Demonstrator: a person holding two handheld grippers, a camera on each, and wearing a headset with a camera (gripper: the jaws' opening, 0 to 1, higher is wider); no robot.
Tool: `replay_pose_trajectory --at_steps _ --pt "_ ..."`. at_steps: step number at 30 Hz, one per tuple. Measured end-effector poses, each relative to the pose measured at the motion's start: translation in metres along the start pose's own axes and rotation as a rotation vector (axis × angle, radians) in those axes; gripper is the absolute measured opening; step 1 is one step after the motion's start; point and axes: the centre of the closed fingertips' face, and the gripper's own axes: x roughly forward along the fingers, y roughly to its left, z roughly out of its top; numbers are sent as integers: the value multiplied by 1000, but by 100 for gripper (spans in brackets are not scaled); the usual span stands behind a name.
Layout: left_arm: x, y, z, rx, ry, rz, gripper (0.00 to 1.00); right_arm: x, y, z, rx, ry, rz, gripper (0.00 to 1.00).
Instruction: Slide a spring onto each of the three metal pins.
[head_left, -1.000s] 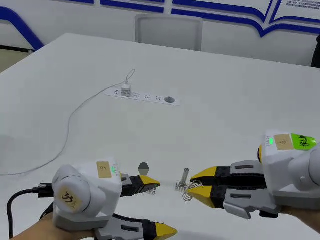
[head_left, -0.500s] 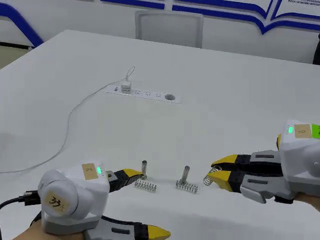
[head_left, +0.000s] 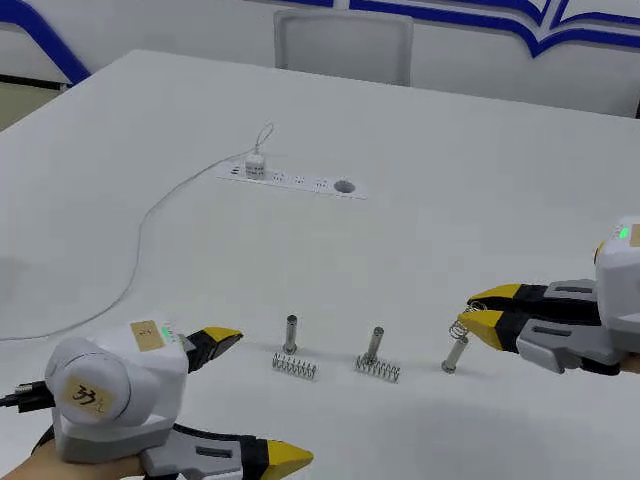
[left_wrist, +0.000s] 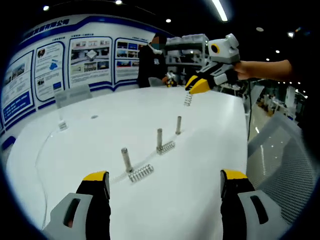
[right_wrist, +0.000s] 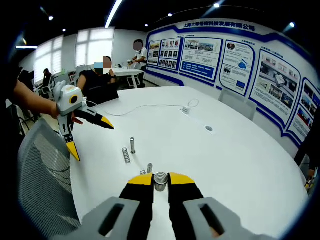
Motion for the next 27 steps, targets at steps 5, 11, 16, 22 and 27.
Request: replay_pose_trajectory --at_steps 5,11,16,22,27 --pt "-1 5 2 -19 -9 18 99 2 -11 -11 24 24 -33 11" --pt "-2 8 -5 -26 14 20 100 8 -25 -21 56 41 -58 11" --pt "-8 11 -11 -35 28 31 100 11 -28 -24 69 55 -66 11" --pt "-13 20 -20 -52 50 61 100 15 -34 -33 108 63 -75 11" --pt "-15 22 -20 -66 39 70 100 18 -33 -33 121 60 -69 11"
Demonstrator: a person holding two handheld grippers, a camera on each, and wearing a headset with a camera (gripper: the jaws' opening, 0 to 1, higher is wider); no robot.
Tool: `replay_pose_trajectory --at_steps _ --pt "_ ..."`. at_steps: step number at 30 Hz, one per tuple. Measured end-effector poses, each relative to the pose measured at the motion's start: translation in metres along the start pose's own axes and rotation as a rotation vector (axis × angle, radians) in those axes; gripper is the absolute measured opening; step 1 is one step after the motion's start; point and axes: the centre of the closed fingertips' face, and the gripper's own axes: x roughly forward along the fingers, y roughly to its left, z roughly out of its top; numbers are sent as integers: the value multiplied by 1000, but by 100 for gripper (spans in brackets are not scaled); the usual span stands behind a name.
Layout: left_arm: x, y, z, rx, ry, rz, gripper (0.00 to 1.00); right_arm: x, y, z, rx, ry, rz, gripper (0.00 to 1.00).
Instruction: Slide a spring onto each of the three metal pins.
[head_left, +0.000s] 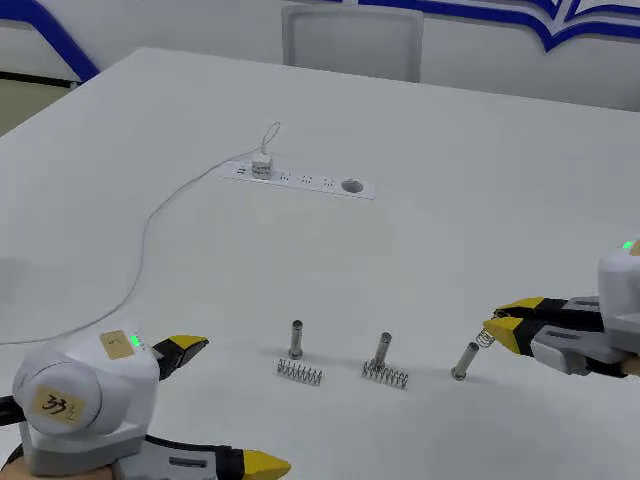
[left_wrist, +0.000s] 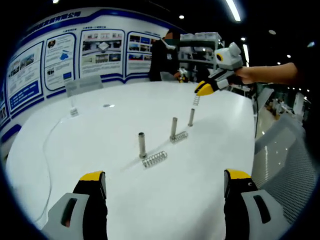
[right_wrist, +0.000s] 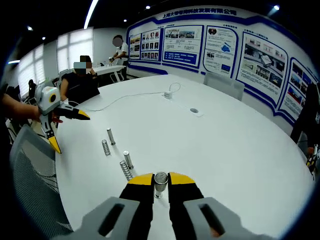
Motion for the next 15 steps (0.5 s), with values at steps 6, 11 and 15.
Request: replay_pose_trajectory --at_steps 6,11,15 --pt "1 2 -1 -7 3 3 100 9 1 -3 -8 18 7 11" --pt "2 2 -1 -11 7 3 100 14 -1 -8 -5 31 12 11" --pt "3 0 0 -14 5 2 100 17 -2 -9 1 32 13 11"
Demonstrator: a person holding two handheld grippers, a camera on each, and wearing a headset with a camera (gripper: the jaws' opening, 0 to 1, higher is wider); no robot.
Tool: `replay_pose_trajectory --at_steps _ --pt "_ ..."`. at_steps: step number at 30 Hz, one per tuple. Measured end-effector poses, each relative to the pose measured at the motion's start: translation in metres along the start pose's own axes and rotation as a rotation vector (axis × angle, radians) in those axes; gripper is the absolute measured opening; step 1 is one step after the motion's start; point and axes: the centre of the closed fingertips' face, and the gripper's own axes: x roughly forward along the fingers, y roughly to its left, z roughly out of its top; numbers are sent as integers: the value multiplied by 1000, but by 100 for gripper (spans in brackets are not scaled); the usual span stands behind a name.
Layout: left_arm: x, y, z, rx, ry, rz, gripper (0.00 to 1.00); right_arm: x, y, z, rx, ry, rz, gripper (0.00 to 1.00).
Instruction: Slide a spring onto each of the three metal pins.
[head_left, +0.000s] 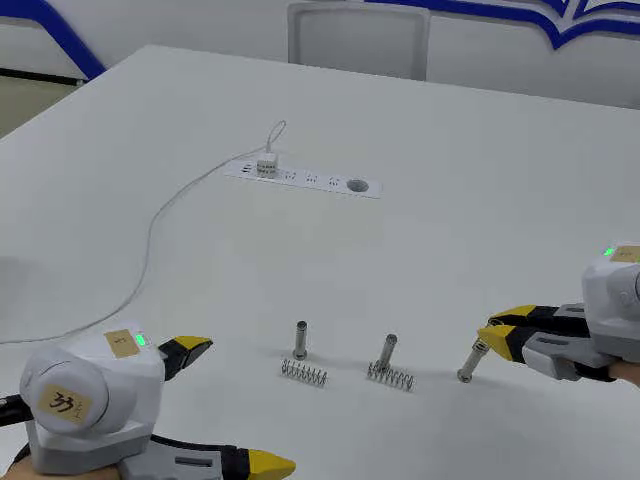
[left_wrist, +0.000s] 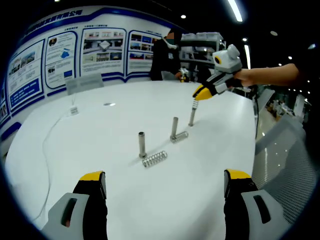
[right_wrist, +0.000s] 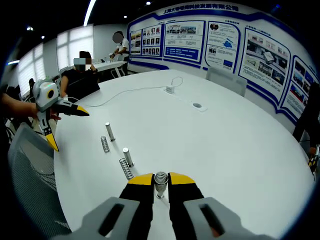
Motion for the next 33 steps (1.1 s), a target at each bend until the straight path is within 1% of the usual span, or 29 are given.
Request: replay_pose_trajectory --at_steps 3,6,11,14,20,23,33 --pt "1 -2 0 -3 1 -4 100 2 -1 -3 -11 21 -5 11" --pt "1 -3 -1 -3 5 -5 100 4 1 -7 -16 34 -1 11" --pt "0 0 -3 -9 8 2 100 11 5 -14 -16 51 3 11" --pt "0 0 -1 -12 3 4 100 16 5 -19 -18 63 9 11" --pt "2 -1 -2 -16 5 3 100 23 7 -29 -27 85 17 11" --pt "2 -1 -3 -15 9 2 100 25 7 -34 -37 105 17 11" --pt "1 0 -3 -19 12 6 100 27 8 -37 -36 115 19 11"
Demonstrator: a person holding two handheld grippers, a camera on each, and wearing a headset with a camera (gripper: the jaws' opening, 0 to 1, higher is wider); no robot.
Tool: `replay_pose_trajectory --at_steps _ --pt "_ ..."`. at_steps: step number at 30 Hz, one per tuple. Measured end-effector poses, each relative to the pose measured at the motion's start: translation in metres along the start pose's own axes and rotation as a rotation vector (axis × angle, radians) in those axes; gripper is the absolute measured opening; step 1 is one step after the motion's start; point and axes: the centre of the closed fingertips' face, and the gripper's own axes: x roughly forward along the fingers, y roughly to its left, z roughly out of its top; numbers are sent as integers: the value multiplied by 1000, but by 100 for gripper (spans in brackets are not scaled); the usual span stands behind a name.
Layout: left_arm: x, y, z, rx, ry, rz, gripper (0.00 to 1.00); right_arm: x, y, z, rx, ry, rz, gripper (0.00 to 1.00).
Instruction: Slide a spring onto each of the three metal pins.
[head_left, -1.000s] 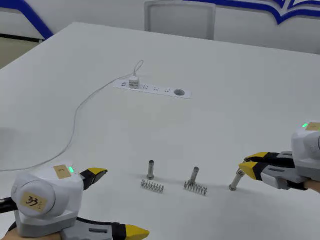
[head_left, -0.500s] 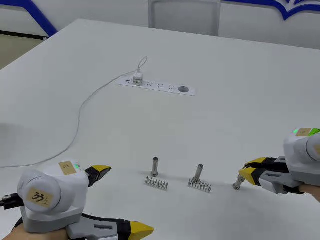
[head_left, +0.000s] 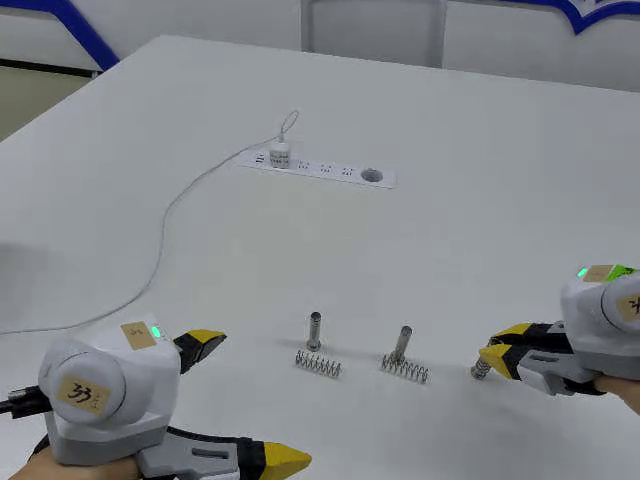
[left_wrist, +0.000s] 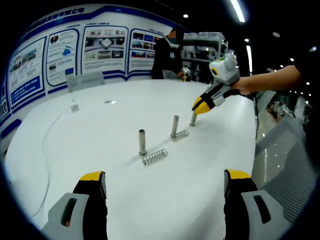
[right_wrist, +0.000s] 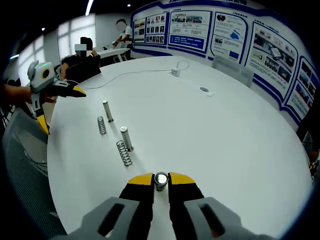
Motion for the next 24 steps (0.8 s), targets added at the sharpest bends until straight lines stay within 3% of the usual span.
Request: replay_pose_trajectory --at_steps 24 --pt "-2 -3 0 18 19 -6 100 6 6 -8 -15 24 -4 12"
